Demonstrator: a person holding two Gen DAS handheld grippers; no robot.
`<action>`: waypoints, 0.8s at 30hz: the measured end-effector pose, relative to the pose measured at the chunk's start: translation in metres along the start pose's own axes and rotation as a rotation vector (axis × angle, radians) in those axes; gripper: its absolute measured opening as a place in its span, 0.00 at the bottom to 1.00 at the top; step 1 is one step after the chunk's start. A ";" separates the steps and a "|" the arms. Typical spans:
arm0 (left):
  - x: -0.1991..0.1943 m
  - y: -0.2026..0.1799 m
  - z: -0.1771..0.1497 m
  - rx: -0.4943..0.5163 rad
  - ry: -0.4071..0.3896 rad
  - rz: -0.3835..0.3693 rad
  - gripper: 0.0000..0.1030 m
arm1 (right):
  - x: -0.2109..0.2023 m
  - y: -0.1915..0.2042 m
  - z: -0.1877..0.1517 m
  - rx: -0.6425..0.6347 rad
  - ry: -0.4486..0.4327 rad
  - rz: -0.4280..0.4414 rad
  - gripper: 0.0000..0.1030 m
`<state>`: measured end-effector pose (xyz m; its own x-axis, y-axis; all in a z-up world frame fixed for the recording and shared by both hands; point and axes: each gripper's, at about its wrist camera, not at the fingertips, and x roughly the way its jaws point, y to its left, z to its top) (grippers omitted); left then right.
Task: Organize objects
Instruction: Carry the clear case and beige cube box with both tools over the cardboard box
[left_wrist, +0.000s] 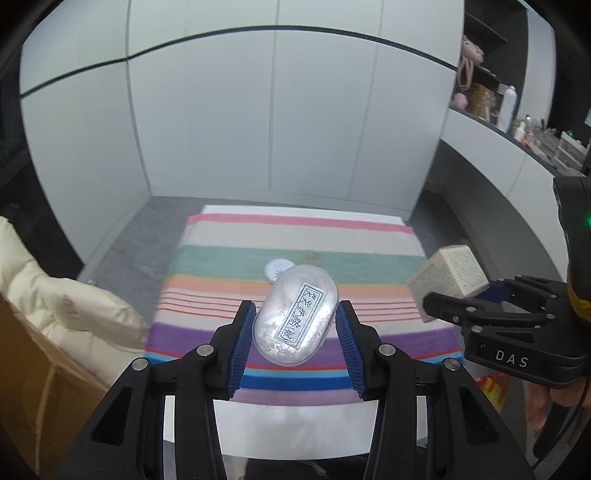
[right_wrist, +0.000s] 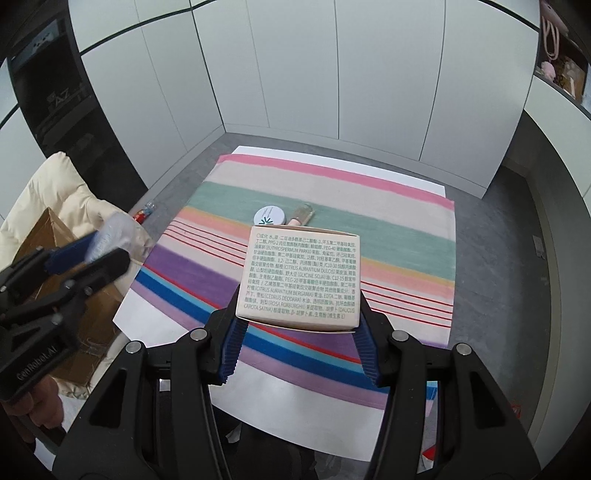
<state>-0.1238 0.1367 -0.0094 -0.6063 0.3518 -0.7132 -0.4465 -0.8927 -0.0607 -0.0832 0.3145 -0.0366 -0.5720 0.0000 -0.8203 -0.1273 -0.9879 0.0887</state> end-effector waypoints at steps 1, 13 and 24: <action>-0.004 0.002 0.001 -0.001 -0.008 0.006 0.44 | 0.001 0.002 0.001 0.002 0.001 -0.002 0.53; -0.014 0.038 0.003 -0.082 -0.017 0.038 0.44 | 0.000 0.044 0.012 -0.061 -0.028 0.020 0.53; -0.023 0.069 -0.009 -0.102 -0.016 0.090 0.44 | 0.015 0.085 0.025 -0.112 -0.032 0.069 0.53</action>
<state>-0.1345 0.0649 -0.0032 -0.6522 0.2724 -0.7075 -0.3209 -0.9447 -0.0678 -0.1228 0.2345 -0.0268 -0.6020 -0.0656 -0.7958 0.0040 -0.9969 0.0792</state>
